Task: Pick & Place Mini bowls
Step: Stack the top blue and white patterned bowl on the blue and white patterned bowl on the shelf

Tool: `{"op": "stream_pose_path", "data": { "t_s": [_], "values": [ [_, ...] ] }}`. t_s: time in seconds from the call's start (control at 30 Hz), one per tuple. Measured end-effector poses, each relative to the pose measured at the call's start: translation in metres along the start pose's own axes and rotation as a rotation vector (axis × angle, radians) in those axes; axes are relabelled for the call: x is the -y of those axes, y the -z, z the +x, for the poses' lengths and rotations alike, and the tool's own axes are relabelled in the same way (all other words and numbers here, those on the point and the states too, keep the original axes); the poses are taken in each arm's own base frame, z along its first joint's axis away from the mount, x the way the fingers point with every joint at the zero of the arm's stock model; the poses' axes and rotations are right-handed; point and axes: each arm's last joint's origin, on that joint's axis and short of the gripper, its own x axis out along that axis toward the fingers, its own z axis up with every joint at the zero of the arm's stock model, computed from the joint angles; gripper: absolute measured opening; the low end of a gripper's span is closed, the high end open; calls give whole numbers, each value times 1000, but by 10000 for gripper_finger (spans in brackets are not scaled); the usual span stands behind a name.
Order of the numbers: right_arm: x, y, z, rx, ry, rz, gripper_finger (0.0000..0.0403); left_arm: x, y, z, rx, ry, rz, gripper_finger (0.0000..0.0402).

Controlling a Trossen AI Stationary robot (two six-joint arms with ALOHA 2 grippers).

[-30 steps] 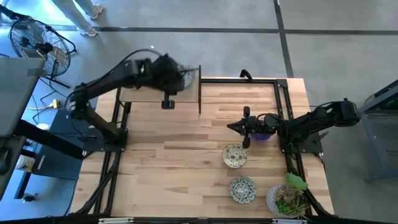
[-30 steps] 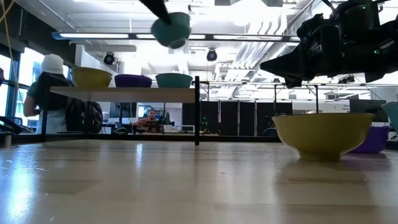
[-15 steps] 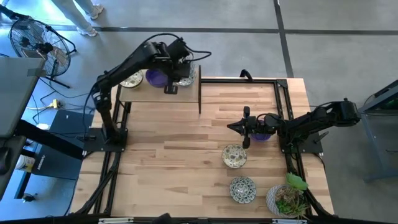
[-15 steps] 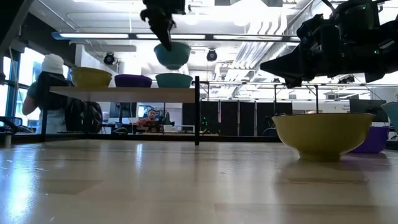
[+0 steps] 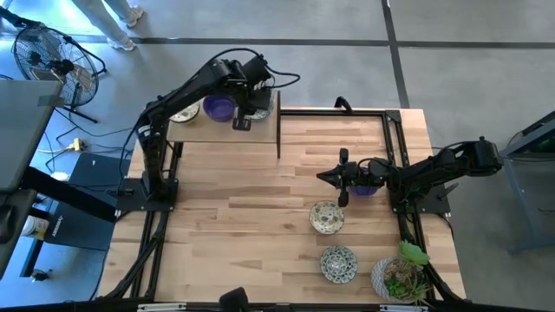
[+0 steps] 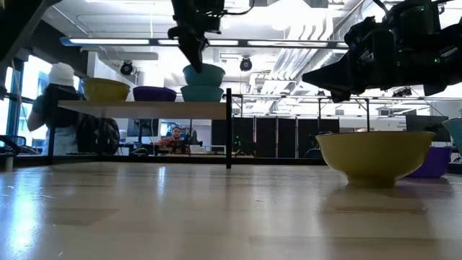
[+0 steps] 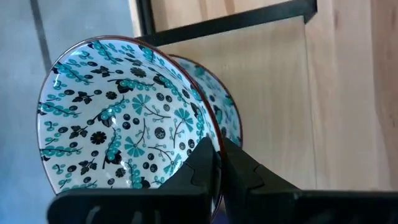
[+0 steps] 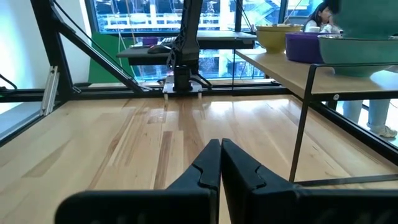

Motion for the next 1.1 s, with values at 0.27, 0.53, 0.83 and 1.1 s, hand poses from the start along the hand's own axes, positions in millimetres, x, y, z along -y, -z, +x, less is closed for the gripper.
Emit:
{"op": "stream_pose_path", "data": {
  "t_s": [0.27,0.53,0.83,1.1],
  "values": [
    [0,0,0,-5,-5,1,1,-3,-7,9,41,-10,-1,6],
    [0,1,0,-8,-11,-5,1,3,-3,29,-10,46,-11,6],
    [-1,1,0,-8,-23,-9,2,3,-2,33,-21,41,-10,6],
    [-1,1,0,-9,-23,-10,2,3,-2,33,-33,21,-15,66]
  ]
}}
